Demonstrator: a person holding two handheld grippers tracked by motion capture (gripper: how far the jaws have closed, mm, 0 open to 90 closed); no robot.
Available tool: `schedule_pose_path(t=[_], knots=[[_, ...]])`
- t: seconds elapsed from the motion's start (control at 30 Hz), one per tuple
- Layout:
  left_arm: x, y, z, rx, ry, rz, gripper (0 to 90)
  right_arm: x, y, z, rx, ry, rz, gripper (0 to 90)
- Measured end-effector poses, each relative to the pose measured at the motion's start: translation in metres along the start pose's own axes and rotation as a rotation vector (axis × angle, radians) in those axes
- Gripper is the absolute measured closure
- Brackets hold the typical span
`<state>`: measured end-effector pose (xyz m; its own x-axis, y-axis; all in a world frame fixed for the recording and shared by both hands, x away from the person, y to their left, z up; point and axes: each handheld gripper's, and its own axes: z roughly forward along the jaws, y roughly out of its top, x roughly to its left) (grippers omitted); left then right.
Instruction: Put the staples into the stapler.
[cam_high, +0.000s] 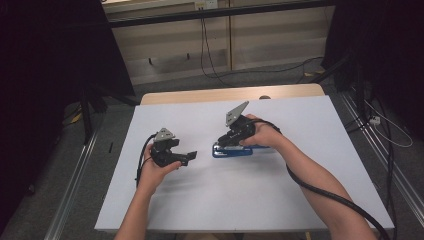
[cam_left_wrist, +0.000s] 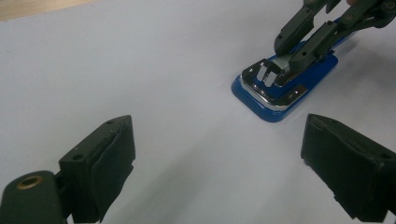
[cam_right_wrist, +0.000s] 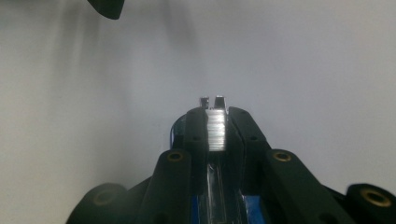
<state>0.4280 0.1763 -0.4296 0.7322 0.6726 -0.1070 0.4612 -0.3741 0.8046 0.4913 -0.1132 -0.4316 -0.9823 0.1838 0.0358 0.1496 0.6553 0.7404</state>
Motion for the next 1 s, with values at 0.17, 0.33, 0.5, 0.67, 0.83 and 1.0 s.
schedule_pose_path(t=[0.17, 0.33, 0.5, 0.67, 0.83, 1.0], knots=[[0.0, 0.0, 0.0, -0.001, 0.001, -0.002, 10.1, 0.0, 0.001, 0.001, -0.003, 0.0, 0.005, 77.8], [0.0, 0.0, 0.0, -0.004, 0.0, -0.003, 10.1, 0.0, 0.001, 0.001, -0.002, 0.003, 0.01, 76.2], [0.0, 0.0, 0.0, -0.003, 0.0, -0.003, 10.1, 0.001, 0.001, 0.001, 0.001, -0.001, 0.021, 72.6], [0.0, 0.0, 0.001, 0.0, -0.003, -0.001, 10.1, 0.001, -0.001, -0.003, -0.028, -0.015, 0.045, 64.7], [-0.001, 0.0, 0.002, -0.002, -0.002, 0.006, 10.1, 0.006, -0.003, -0.016, -0.06, -0.063, 0.089, 50.2], [-0.003, 0.001, 0.005, 0.005, -0.01, 0.013, 10.1, 0.013, -0.009, -0.031, -0.082, -0.105, 0.13, 39.7]])
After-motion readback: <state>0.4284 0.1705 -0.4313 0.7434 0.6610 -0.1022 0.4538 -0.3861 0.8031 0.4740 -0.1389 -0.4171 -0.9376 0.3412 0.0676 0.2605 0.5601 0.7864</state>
